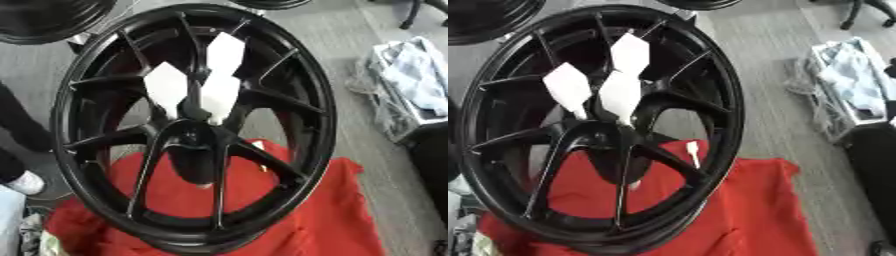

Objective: Pull the pin out of the wheel hub.

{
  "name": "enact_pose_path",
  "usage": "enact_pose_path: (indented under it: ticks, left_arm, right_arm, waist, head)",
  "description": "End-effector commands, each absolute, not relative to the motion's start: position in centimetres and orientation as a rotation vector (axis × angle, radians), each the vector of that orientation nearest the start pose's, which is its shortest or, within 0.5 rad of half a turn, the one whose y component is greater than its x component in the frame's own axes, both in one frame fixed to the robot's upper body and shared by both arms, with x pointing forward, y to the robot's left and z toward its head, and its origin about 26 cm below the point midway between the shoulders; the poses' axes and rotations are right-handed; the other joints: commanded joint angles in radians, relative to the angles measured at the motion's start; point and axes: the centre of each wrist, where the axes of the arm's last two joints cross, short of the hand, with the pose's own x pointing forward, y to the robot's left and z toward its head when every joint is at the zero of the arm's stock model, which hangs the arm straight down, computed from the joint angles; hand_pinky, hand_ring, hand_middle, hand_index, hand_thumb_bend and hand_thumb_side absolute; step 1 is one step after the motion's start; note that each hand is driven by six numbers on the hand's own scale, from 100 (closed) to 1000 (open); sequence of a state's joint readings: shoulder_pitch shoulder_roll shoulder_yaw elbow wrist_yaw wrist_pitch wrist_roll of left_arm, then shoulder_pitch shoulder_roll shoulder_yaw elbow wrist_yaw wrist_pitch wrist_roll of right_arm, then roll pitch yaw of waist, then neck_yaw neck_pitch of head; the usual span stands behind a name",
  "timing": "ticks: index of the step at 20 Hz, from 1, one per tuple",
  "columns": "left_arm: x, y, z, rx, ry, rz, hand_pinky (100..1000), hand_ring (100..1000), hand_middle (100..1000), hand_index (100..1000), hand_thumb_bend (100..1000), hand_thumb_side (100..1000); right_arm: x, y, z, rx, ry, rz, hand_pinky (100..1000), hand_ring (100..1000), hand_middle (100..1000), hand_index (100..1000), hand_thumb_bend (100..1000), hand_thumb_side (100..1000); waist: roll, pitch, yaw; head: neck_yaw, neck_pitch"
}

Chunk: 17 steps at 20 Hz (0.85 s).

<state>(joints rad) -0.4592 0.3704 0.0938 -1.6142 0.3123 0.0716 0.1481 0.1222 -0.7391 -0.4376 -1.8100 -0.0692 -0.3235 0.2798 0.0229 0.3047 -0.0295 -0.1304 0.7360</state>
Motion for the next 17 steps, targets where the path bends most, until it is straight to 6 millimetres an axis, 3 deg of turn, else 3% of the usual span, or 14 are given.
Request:
enact_pose_path:
  ticks: [1,5,8,17]
  left_arm:
    - [36.7,30.7,19.2,0.078,-2.046,0.026,717,773,680,707,100,779]
    - [36.7,30.4,19.2,0.064,-2.048,0.022,718,774,680,708,100,777]
    - [36.8,30.1,19.2,0.053,-2.052,0.021,719,774,680,708,100,775]
    - [36.9,28.7,19.5,0.006,-2.075,0.011,720,774,680,708,100,765]
  right_arm:
    - [23.0,-45.9,19.7,-0.531,-2.032,0.609,916,767,678,805,100,571]
    - [23.7,-44.6,20.2,-0.321,-2.094,0.477,917,750,670,791,100,620]
    - [24.3,-44.1,20.7,-0.21,-2.134,0.426,919,736,646,776,100,592]
    - [26.3,-42.9,21.3,-0.024,-2.207,0.359,925,737,637,773,100,598]
  waist:
    - [0.0,-0.017,-0.001]
    - [0.005,-0.019,0.0]
    - [0.009,-0.022,0.001]
    - [0.024,-0.027,0.013]
  head:
    - [-0.004,-0.004]
    - [-0.003,-0.004]
    - [-0.002,0.0]
    - [-0.006,0.002]
